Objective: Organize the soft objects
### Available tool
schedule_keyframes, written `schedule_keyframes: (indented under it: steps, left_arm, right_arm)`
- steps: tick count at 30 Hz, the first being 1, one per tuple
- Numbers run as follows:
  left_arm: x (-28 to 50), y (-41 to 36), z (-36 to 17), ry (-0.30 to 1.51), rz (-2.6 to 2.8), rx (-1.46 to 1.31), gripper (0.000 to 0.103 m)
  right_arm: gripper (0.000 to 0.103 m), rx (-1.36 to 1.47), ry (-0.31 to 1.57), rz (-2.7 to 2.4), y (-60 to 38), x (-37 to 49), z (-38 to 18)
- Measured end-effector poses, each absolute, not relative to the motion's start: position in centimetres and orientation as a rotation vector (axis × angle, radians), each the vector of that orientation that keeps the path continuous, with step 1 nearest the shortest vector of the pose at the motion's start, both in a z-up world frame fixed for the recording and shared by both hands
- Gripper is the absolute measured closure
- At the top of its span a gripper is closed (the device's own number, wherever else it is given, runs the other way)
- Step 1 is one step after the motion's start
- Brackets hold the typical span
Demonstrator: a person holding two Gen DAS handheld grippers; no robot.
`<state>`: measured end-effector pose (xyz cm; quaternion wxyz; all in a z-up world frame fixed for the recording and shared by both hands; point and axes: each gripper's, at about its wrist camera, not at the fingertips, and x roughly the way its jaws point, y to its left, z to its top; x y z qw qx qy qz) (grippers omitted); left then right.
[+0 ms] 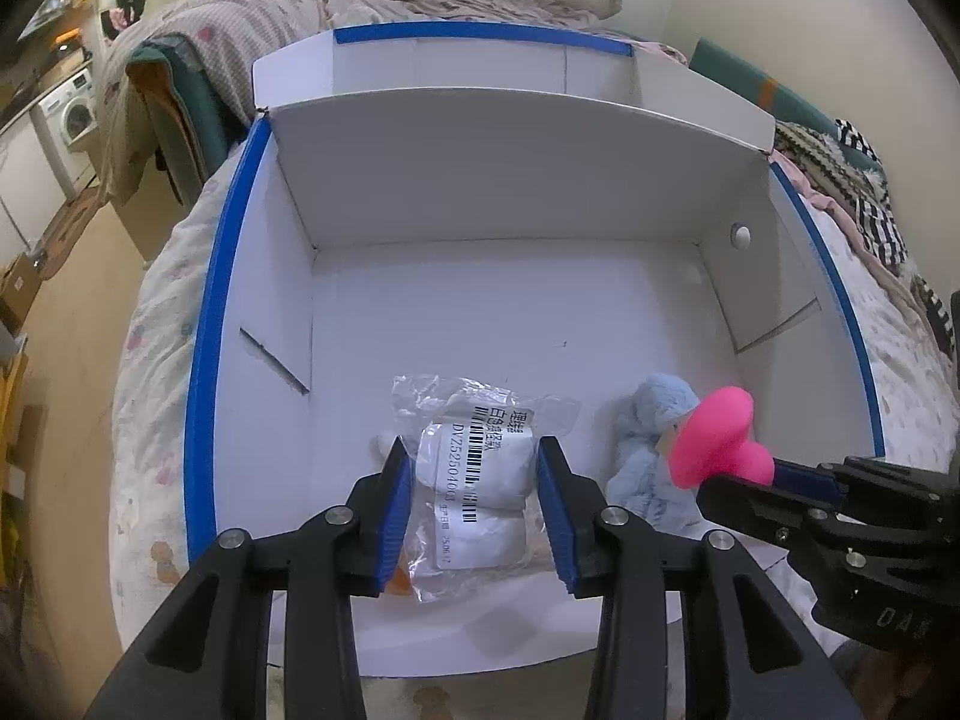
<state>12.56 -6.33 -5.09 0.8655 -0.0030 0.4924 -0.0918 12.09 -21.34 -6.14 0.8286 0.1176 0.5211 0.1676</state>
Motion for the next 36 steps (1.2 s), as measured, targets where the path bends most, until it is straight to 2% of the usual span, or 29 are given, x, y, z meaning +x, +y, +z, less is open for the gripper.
schedule_keyframes:
  steps: [6,9,17,18,19,20,21,22,29,36]
  left_arm:
    - [12.6,-6.4,-5.2,1.048,-0.188,0.001,0.062]
    - [12.6,-6.3,-5.2,1.057,-0.177,-0.001,0.048]
    - [12.6,-6.0,-4.5,1.053,-0.151,-0.003,0.042]
    - [12.5,-5.8,-4.2,1.045,-0.154,-0.011,0.042]
    - [12.3,-5.4,-3.8,1.032,-0.152,-0.021,0.042]
    - [12.0,-5.0,-3.2,1.008,-0.148,-0.039,0.042]
    - [11.8,-4.6,-2.7,0.991,-0.145,-0.052,0.042]
    - [11.5,-4.2,-2.2,0.976,-0.141,-0.064,0.042]
    - [10.2,-2.6,0.3,0.968,-0.128,-0.052,0.042]
    - [7.1,-1.6,2.8,0.870,-0.043,0.055,0.042]
  right_arm:
    - [0.073,0.256,1.108,0.361,-21.3,12.2,-6.2]
    - [0.073,0.257,1.107,0.361,-21.3,12.2,-6.2]
    - [0.072,0.287,1.075,0.340,-22.1,12.0,-5.6]
    - [0.071,0.293,1.070,0.334,-22.2,12.0,-5.4]
    - [0.065,0.302,1.060,0.328,-22.5,11.8,-5.1]
    - [0.048,0.316,1.046,0.325,-22.9,11.7,-4.7]
    - [0.040,0.332,1.030,0.321,-23.3,11.5,-4.4]
    - [0.036,0.344,1.015,0.313,-23.7,11.2,-4.1]
    - [0.036,0.340,0.958,0.265,-24.9,9.8,-2.3]
    - [0.036,0.290,0.926,0.227,-24.2,8.1,-0.4]
